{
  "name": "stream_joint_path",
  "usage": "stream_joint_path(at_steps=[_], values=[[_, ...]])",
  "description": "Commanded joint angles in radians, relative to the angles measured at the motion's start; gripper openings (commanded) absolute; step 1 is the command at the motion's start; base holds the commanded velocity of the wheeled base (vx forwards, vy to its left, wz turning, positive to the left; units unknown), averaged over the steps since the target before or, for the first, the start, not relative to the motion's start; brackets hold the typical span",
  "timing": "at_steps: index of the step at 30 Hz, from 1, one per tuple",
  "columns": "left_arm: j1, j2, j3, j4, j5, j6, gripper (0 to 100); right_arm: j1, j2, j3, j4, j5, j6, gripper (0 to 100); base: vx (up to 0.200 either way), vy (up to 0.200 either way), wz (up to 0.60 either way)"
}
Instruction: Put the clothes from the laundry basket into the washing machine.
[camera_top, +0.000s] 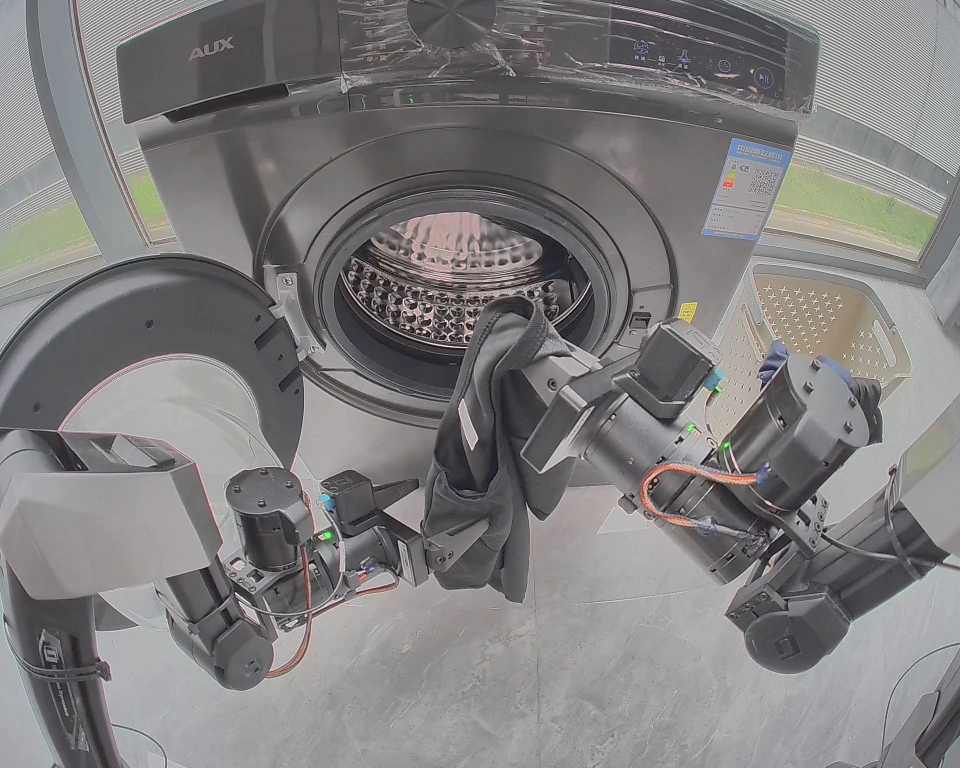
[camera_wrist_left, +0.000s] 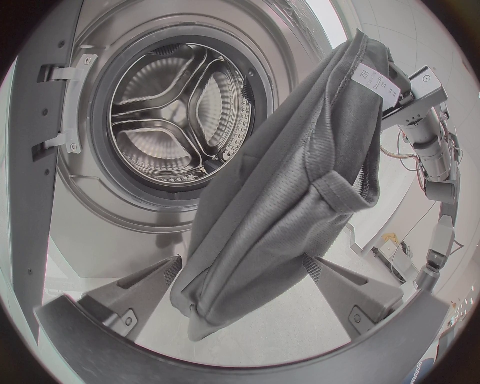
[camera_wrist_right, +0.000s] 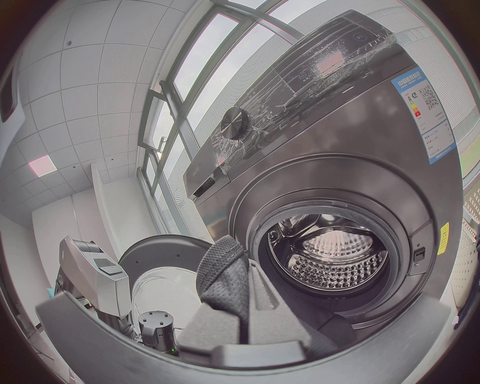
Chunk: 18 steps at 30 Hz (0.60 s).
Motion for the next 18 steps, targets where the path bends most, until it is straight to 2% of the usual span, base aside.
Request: stream_joint_path(at_steps=[1, 4, 9, 10, 18], values=[[-0.003, 0.019, -0.017, 0.001, -0.004, 0.009, 100, 0.005, 0.004, 0.005, -0.002, -0.001, 0.001, 0, 0.0, 0.0, 0.0], [-0.001, 0.04, -0.04, -0.001, -0.003, 0.02, 100, 0.007, 0.004, 0.01, -0.002, -0.001, 0.001, 0, 0.0, 0.0, 0.0], [-0.004, 0.046, -0.053, -0.001, -0.003, 0.022, 100, 0.013, 0.013, 0.011, -0.002, -0.003, 0.001, 0, 0.0, 0.0, 0.0], [-0.004, 0.046, -0.053, -0.001, -0.003, 0.022, 0, 0.013, 0.013, 0.011, -0.002, -0.003, 0.001, 0, 0.0, 0.0, 0.0], [0.007, 0.025, -0.041, -0.002, 0.006, 0.023, 0, 0.003, 0.01, 0.017, -0.002, -0.007, 0.001, 0, 0.0, 0.0, 0.0]])
